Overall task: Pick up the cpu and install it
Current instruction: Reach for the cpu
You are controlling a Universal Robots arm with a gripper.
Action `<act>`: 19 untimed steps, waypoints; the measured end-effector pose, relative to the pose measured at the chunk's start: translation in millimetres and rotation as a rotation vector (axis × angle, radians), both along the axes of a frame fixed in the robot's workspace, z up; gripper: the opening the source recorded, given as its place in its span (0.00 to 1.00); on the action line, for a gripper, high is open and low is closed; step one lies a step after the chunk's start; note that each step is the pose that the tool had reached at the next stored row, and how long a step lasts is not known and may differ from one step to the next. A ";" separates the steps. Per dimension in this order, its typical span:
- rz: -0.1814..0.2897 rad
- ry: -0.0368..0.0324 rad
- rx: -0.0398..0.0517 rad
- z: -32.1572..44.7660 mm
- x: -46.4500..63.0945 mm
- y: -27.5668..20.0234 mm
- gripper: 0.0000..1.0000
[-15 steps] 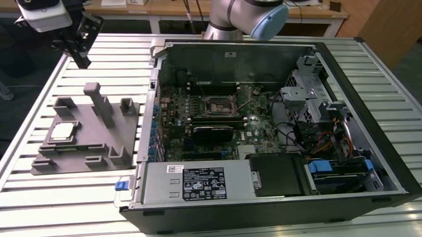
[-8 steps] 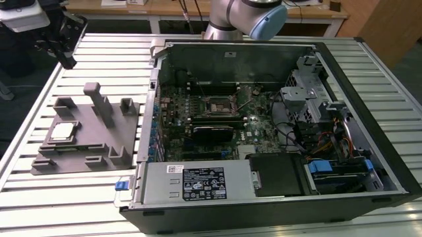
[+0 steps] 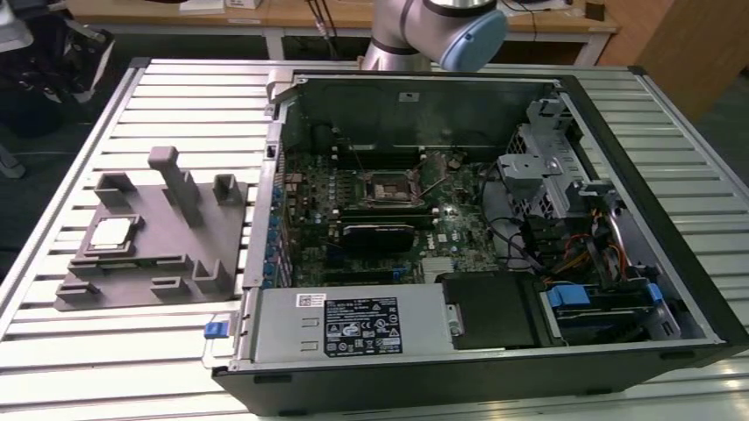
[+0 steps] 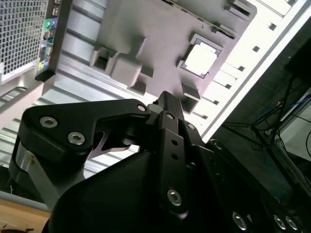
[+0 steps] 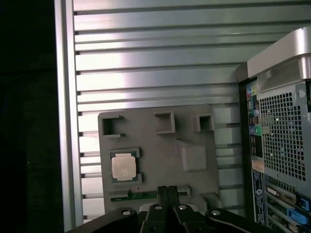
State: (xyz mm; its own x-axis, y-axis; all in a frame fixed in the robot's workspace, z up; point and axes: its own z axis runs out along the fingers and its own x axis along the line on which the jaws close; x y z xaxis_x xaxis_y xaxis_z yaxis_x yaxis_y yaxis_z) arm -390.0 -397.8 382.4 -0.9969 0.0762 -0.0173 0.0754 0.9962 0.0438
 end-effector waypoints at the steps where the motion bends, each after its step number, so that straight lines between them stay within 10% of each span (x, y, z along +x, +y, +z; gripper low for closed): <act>1: 0.000 -0.0001 0.0000 -0.1 -4.5 0.0 0.11; 19: 0.000 0.0025 0.0000 -2.1 -66.0 0.0 0.11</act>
